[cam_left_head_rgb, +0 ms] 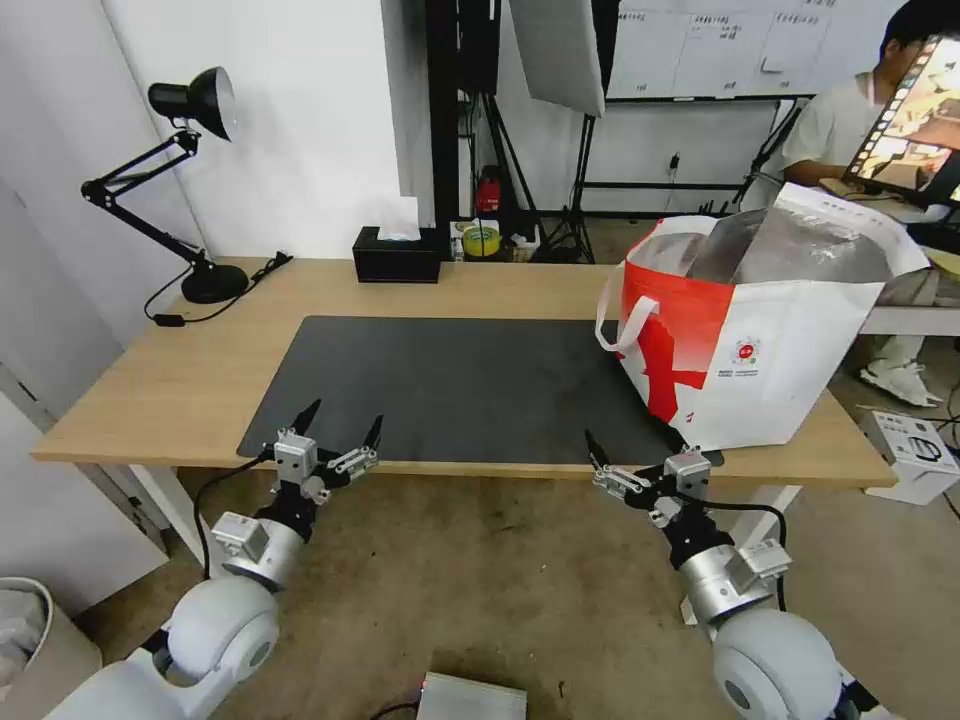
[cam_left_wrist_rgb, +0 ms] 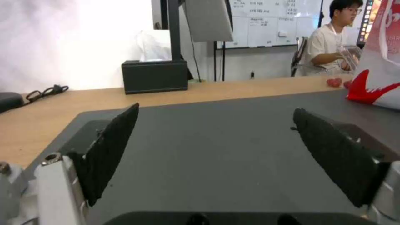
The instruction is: Pick up the trash from the table and place it into the takeout bag.
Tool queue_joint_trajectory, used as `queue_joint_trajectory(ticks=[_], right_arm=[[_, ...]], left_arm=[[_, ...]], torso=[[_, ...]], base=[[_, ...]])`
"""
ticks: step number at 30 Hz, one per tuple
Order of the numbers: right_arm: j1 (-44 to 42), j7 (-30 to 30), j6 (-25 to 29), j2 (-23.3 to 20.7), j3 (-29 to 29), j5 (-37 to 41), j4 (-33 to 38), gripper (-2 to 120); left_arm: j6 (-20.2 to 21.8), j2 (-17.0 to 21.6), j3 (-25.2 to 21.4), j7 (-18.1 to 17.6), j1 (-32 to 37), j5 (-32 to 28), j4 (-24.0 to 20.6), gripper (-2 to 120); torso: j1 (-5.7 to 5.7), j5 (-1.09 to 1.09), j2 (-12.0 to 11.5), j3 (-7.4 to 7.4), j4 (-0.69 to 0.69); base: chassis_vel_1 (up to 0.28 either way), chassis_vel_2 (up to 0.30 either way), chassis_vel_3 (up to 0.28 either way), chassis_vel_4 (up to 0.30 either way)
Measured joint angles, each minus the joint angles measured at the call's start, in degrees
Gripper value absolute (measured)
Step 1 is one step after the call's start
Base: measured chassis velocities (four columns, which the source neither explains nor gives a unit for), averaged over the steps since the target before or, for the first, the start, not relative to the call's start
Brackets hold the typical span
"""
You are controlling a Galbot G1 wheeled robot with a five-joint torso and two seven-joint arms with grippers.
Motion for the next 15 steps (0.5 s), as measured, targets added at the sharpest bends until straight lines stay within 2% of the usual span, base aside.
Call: queue_joint_trajectory(ticks=[15], right_arm=[[0.00,0.00,0.00,0.00,0.00,0.00,0.00,100]], left_arm=[[0.00,0.05,0.18,0.03,-0.35,-0.14,-0.02,100]], torso=[[0.01,0.00,0.00,0.00,0.00]], base=[[0.000,0.000,0.000,0.000]])
